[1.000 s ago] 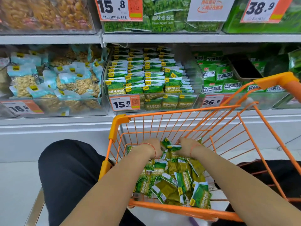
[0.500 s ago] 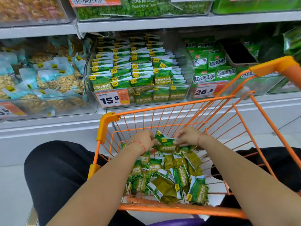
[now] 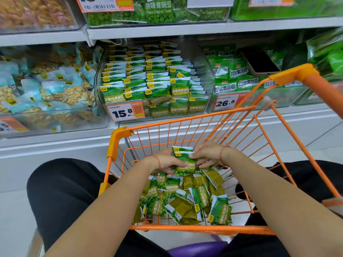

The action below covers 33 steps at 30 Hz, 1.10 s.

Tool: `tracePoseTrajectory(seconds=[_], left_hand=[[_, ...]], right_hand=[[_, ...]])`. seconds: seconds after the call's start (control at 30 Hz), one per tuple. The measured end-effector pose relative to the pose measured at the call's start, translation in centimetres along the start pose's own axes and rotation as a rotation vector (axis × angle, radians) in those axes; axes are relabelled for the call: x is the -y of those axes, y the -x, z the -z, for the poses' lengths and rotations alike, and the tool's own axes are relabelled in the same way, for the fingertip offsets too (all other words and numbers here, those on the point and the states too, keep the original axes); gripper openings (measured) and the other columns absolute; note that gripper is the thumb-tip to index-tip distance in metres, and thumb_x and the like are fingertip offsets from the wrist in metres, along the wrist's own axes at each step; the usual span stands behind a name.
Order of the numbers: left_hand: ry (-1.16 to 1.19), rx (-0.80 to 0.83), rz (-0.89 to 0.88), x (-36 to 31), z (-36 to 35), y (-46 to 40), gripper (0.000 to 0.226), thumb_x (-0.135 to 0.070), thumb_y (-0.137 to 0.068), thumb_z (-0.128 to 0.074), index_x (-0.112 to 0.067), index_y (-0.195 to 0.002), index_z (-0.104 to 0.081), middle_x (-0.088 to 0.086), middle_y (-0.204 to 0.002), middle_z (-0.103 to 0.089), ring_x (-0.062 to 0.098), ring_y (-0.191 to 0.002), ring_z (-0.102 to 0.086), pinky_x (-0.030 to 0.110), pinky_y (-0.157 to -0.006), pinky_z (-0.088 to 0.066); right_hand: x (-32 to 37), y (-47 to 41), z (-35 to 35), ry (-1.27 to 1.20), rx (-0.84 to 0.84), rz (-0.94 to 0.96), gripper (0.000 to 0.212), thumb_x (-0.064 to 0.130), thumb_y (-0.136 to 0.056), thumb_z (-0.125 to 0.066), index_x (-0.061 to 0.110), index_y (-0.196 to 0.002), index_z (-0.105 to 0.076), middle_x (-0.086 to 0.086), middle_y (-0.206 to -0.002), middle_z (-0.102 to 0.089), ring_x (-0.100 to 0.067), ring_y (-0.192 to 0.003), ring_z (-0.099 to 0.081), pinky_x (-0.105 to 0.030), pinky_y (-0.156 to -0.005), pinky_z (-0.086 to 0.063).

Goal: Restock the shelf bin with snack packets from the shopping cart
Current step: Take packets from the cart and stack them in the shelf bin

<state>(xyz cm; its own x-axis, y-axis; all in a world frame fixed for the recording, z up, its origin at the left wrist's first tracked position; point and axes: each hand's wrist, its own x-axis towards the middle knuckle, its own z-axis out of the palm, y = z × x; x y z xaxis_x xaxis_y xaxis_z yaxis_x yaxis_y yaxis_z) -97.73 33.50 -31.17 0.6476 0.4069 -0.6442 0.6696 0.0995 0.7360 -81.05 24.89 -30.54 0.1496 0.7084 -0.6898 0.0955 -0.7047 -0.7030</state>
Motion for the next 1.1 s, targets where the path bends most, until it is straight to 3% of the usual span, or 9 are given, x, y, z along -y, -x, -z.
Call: tracePoseTrajectory(seconds=[0.1,0.23,0.3,0.43,0.57,0.77,0.93,1.03,1.1], left_hand=[[-0.205,-0.048,0.028,0.6,0.6,-0.3,0.032,-0.022,-0.084,-0.071,-0.019,-0.110,-0.053,0.001,-0.106,-0.058,0.013,-0.088,-0.059,0.021,-0.061,-0.057],[-0.383,-0.030,0.148,1.6,1.2,-0.2,0.047,-0.027,-0.081,-0.074,-0.009,-0.118,-0.050,0.010,-0.112,-0.055,0.021,-0.079,-0.064,0.021,-0.049,-0.054],[-0.381,-0.016,0.161,1.5,1.1,-0.2,0.044,-0.028,-0.082,-0.074,-0.009,-0.112,-0.048,0.008,-0.104,-0.053,0.018,-0.069,-0.063,0.021,-0.048,-0.054],[-0.338,-0.028,0.124,0.9,1.2,-0.4,0.033,-0.028,-0.083,-0.072,-0.012,-0.101,-0.051,0.003,-0.090,-0.054,0.014,-0.065,-0.061,0.019,-0.046,-0.052],[-0.378,-0.057,0.033,0.4,1.1,-0.3,0.037,-0.024,-0.084,-0.070,-0.009,-0.114,-0.054,0.002,-0.077,-0.053,0.014,-0.057,-0.054,0.022,-0.047,-0.049],[-0.414,-0.027,-0.084,-1.5,1.5,1.2,0.051,-0.027,-0.086,-0.068,-0.014,-0.130,-0.045,0.010,-0.121,-0.054,0.020,-0.085,-0.058,0.022,-0.055,-0.054],[-0.453,0.024,-0.116,-3.1,2.3,2.8,0.076,-0.032,-0.092,-0.060,-0.010,-0.150,-0.015,0.013,-0.137,-0.040,0.020,-0.083,-0.056,0.026,-0.063,-0.054],[-0.403,0.029,-0.156,-3.6,2.8,4.1,0.073,-0.036,-0.094,-0.055,-0.013,-0.151,-0.015,0.008,-0.141,-0.039,0.021,-0.089,-0.052,0.037,-0.081,-0.050],[-0.307,0.017,-0.189,-3.8,3.1,5.0,0.067,-0.034,-0.096,-0.051,-0.013,-0.151,-0.018,0.003,-0.149,-0.031,0.021,-0.111,-0.048,0.028,-0.086,-0.048]], right_hand=[[-0.5,0.3,0.2,0.101,-0.045,-0.044,0.036,0.041,-0.092,-0.057,0.008,-0.105,-0.059,-0.009,-0.103,-0.065,-0.018,-0.083,-0.068,-0.029,-0.070,-0.058],[-1.1,0.8,0.4,1.015,-0.198,-0.171,0.049,0.049,-0.096,-0.044,0.004,-0.100,-0.063,-0.007,-0.075,-0.063,-0.015,-0.056,-0.053,-0.028,-0.063,-0.050],[-1.0,1.1,-0.2,1.170,-0.117,-0.236,0.048,0.048,-0.094,-0.050,0.003,-0.109,-0.057,-0.007,-0.080,-0.059,-0.019,-0.064,-0.056,-0.028,-0.060,-0.048],[-1.1,0.6,-1.6,1.253,0.110,-0.410,0.059,0.050,-0.089,-0.058,0.008,-0.129,-0.051,-0.011,-0.122,-0.058,-0.029,-0.108,-0.060,-0.041,-0.093,-0.050],[-2.4,-0.8,-1.9,1.422,0.102,-0.404,0.064,0.042,-0.083,-0.068,0.008,-0.133,-0.047,-0.009,-0.121,-0.058,-0.029,-0.105,-0.060,-0.044,-0.091,-0.050],[-1.7,0.6,-0.5,1.369,0.024,-0.287,0.032,0.015,-0.085,-0.058,0.007,-0.116,-0.059,-0.006,-0.079,-0.054,-0.015,-0.062,-0.050,-0.027,-0.054,-0.038],[2.6,3.0,0.4,1.073,-0.116,-0.127,0.012,0.009,-0.085,-0.053,0.011,-0.074,-0.047,-0.003,-0.061,-0.028,-0.016,-0.049,-0.024,-0.023,-0.048,-0.022],[4.9,4.7,0.7,0.738,-0.110,-0.059,0.015,0.015,-0.089,-0.055,0.011,-0.083,-0.043,-0.006,-0.068,-0.035,-0.018,-0.054,-0.043,-0.025,-0.052,-0.039],[5.7,6.1,0.8,0.533,-0.116,-0.012,0.011,0.017,-0.092,-0.055,0.013,-0.088,-0.045,-0.011,-0.084,-0.043,-0.022,-0.069,-0.055,-0.028,-0.062,-0.050]])
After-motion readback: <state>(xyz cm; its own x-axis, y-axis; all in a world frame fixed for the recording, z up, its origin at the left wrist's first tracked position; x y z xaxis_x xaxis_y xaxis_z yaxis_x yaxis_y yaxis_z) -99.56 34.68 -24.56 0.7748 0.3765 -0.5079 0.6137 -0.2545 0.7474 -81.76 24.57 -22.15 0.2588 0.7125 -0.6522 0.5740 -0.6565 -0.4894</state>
